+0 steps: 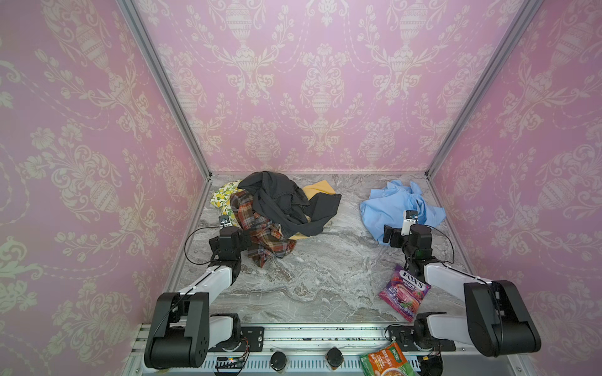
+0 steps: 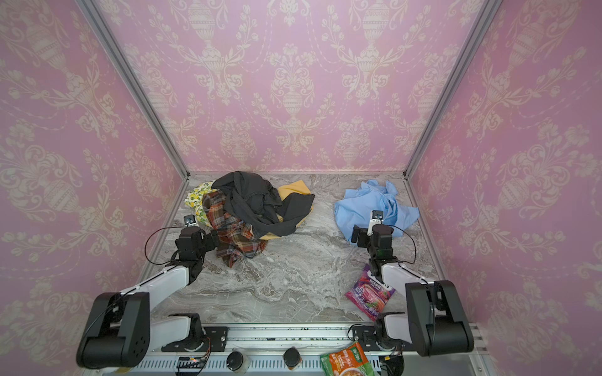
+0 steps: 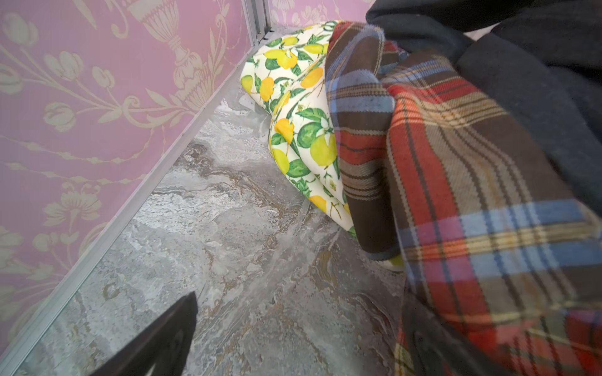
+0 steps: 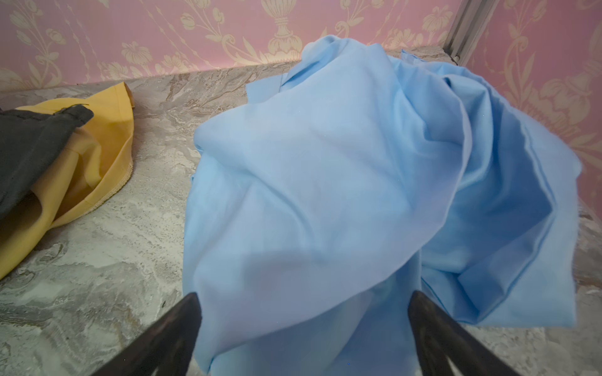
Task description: Pick out a specific cloth from the pile
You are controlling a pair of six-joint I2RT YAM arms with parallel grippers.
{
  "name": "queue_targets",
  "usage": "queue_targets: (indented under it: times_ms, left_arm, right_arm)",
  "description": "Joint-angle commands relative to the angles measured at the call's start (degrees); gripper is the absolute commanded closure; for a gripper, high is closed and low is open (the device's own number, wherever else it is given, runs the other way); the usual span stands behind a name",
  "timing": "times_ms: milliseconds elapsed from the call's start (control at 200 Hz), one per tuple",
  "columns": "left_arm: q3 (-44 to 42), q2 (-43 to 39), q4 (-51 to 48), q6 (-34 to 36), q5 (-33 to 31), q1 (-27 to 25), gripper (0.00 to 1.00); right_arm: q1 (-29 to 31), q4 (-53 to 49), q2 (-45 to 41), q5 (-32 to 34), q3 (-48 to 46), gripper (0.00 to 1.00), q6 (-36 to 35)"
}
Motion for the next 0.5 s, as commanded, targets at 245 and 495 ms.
queue_targets:
  times_ms: [245,495]
  left_arm:
    - [-1.92,9.3,22.92,4.33,5.21,1.12,0.01]
    - [-1.65,17.82,30.15,4.38,5.58,0.94,0.01]
  right_arm:
    - [0.8,19.39,9.0,3.52,-1.34,0.0,-4.31]
    - [0.0,22.52,11.81,2.8,-1.74,0.0,-3.53]
